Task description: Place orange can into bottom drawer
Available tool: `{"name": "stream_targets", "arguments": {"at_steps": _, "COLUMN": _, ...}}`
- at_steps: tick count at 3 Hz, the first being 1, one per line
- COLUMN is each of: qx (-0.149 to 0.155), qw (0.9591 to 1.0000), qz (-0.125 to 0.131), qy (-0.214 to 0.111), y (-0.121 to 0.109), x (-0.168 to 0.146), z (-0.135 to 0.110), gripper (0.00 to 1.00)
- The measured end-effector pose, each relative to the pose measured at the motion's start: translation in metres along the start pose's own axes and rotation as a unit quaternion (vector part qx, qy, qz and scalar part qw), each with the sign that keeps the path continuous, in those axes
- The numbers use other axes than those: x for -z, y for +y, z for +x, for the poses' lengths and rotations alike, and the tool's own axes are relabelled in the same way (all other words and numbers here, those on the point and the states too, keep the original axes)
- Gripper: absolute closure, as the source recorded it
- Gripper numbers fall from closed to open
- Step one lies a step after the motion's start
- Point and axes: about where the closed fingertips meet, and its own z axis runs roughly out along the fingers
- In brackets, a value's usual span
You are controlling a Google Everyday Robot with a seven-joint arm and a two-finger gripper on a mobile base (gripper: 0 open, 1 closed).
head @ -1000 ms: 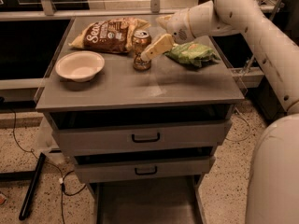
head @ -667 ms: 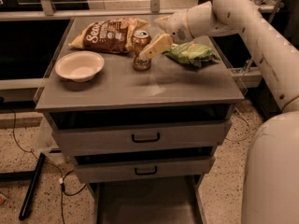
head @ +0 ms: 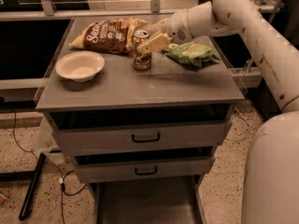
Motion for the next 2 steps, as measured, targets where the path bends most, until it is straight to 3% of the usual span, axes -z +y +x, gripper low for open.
{"name": "stream_targets", "arguments": {"at_steps": 2, "qx": 0.000, "qw": 1.0000, "qz": 0.000, "qy": 0.000, "y": 0.0000, "x": -0.0001, "z": 0.0000, "gripper": 0.88}}
